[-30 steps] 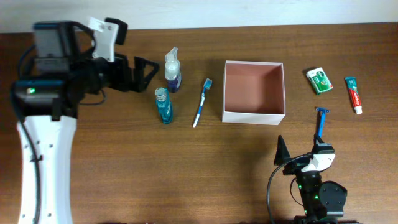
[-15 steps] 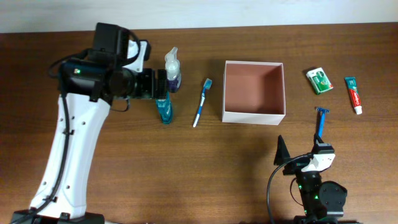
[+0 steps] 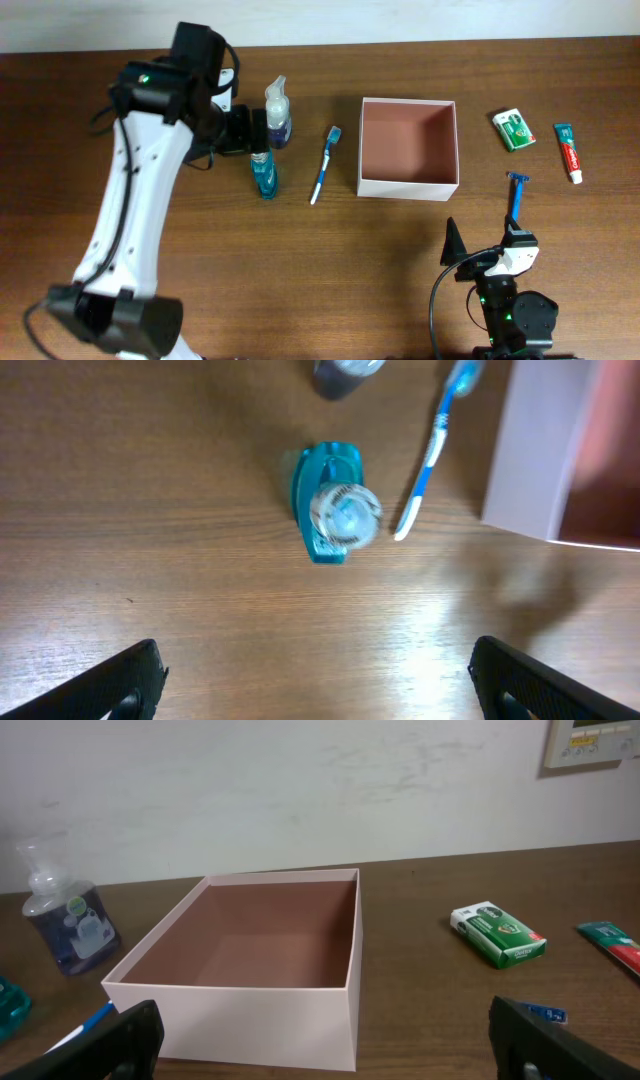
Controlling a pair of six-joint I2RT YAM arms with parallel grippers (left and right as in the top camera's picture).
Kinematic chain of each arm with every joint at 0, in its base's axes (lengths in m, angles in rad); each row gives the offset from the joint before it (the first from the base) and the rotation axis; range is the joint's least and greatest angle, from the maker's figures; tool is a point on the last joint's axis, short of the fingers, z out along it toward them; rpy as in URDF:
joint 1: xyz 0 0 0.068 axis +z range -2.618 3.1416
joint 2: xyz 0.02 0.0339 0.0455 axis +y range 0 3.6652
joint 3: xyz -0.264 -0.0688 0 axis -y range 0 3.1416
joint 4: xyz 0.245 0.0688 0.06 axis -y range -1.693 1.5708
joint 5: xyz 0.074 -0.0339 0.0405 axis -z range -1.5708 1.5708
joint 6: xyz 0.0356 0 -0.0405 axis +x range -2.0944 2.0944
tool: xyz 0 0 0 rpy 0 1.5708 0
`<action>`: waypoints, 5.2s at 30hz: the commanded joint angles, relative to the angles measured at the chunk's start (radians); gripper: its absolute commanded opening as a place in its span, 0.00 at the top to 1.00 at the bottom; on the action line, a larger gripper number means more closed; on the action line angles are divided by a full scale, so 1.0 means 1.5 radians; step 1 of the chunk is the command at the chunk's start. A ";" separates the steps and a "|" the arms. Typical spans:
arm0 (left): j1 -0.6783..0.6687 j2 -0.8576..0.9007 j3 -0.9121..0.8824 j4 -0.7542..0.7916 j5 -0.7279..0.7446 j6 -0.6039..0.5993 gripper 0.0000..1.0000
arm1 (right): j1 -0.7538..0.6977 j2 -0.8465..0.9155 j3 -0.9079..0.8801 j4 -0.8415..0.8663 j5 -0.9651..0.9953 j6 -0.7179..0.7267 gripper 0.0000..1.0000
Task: Pack container
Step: 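Raise the left arm and move the left gripper over the Listerine bottle, then lower the left gripper and grasp the teal Listerine bottle, then lift the Listerine bottle and carry it over the pink box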
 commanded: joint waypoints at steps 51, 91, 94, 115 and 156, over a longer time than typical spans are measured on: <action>-0.040 0.220 0.012 0.065 -0.058 -0.038 0.01 | 0.005 -0.006 -0.003 -0.004 0.006 0.001 0.01; -0.040 0.253 0.003 0.043 -0.030 -0.036 0.43 | 0.005 -0.006 -0.003 -0.004 0.006 0.001 0.01; -0.040 0.254 0.003 0.047 -0.030 -0.036 0.45 | 0.005 -0.006 -0.003 -0.004 0.006 0.001 0.01; -0.040 0.254 0.022 0.047 -0.030 -0.036 0.77 | 0.005 -0.006 -0.003 -0.004 0.006 0.001 0.01; -0.302 0.332 0.441 0.217 -0.016 -0.081 0.86 | 0.005 -0.006 -0.003 -0.004 0.006 0.001 0.01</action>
